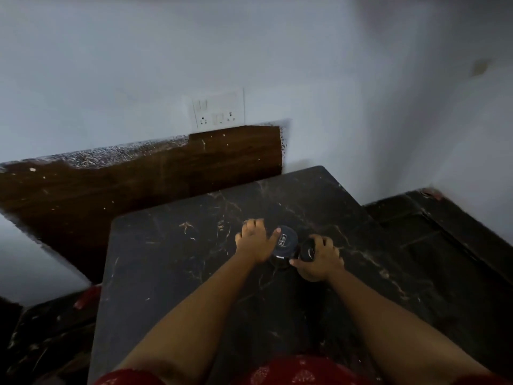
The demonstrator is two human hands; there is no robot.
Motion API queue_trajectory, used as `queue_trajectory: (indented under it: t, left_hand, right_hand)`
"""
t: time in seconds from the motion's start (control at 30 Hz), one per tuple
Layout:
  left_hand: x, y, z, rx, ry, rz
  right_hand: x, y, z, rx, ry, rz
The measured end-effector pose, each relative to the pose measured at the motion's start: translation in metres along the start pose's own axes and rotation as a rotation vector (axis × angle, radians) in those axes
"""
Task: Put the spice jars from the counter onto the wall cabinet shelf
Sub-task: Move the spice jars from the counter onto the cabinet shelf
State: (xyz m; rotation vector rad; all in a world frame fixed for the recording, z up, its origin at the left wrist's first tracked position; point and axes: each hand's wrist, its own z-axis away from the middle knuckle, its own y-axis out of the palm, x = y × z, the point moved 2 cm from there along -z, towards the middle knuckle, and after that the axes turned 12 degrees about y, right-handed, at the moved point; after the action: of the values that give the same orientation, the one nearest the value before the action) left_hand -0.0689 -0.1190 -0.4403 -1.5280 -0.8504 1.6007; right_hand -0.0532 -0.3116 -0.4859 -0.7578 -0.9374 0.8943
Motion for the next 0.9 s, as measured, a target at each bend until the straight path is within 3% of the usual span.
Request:
queue_trajectory:
  t: [0.2, 0.27, 0.43, 0.57, 0.63, 0.77, 0.9]
  left_hand:
    - [-0.001, 0.019, 0.012, 0.020, 0.055, 0.069]
    - [-0.002, 0.019, 0.013, -0.006, 0.016, 0.224]
    - [-0.013, 0.011, 0.020, -0.121, -0.348, 1.199]
    - [-0.028, 0.005, 0.032, 0.200, -0.401, 1.797]
    - [-0.029, 0.002, 0.033, 0.233, -0.368, 1.864]
    - [-0.029, -0.005, 0.033, 0.215, -0.324, 1.813]
    - [-0.024, -0.009, 0.032, 0.190, -0.262, 1.745]
  right_hand:
    - [-0.003, -0.008, 0.014, -0.133, 0.036, -0.237]
    - [0.003, -0.028, 0.022, -0.221, 0.063, -0.363]
    - [0.035, -0.086, 0.049, -0.212, 0.025, -0.433]
    - [0.058, -0.091, 0.063, -0.051, -0.059, -0.664]
    - [0.062, -0.083, 0.065, -0.008, 0.010, -0.857]
    - [0.062, -0.079, 0.065, -0.077, 0.194, -1.078]
    - [0.064, -0.071, 0.063, 0.118, 0.273, -1.111]
